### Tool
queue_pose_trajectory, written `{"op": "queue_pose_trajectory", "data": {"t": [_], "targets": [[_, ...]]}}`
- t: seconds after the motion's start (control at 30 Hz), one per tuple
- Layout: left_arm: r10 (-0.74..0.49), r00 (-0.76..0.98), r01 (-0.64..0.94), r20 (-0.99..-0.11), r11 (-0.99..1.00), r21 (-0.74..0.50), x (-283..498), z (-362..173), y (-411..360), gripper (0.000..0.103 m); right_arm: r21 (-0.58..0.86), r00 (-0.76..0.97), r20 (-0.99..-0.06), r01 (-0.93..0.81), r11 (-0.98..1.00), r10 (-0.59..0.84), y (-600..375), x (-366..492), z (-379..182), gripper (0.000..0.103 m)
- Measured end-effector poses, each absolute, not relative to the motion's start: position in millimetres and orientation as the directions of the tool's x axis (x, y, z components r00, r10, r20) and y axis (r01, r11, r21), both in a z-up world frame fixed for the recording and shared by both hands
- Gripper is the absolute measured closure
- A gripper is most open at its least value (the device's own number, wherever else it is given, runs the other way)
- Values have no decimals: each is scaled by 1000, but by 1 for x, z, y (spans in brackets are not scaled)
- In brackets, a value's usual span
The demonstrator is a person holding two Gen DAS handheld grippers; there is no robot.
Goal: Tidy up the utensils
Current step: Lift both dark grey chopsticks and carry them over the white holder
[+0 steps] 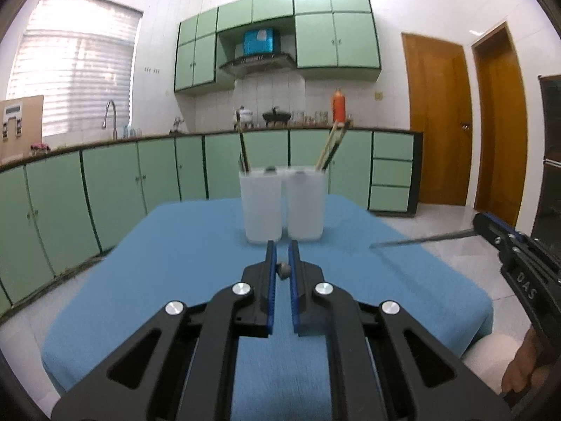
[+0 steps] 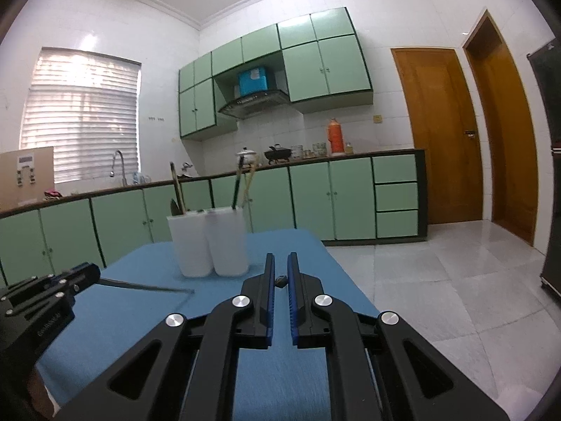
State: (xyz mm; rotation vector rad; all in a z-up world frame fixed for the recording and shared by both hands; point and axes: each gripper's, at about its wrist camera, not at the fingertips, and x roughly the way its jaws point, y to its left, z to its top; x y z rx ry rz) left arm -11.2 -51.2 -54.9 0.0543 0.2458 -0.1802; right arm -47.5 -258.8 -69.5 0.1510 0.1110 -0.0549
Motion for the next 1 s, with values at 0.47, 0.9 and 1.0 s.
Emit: {"op": "queue_pose_trajectory", "data": {"t": [0.47, 0.9, 1.0], "targets": [[-238, 953, 249, -190, 968, 39, 14, 18, -41, 97, 154, 990, -95, -88, 984, 103, -264, -13, 19, 97], [-298, 936, 307, -186, 952, 16, 43, 60, -27, 97, 158, 961, -139, -215, 964, 237, -242, 29, 67, 98], [-300, 940, 307, -162, 952, 17, 46, 74, -23, 97, 168, 955, -119, -250, 954, 271, -242, 33, 81, 97]]}}
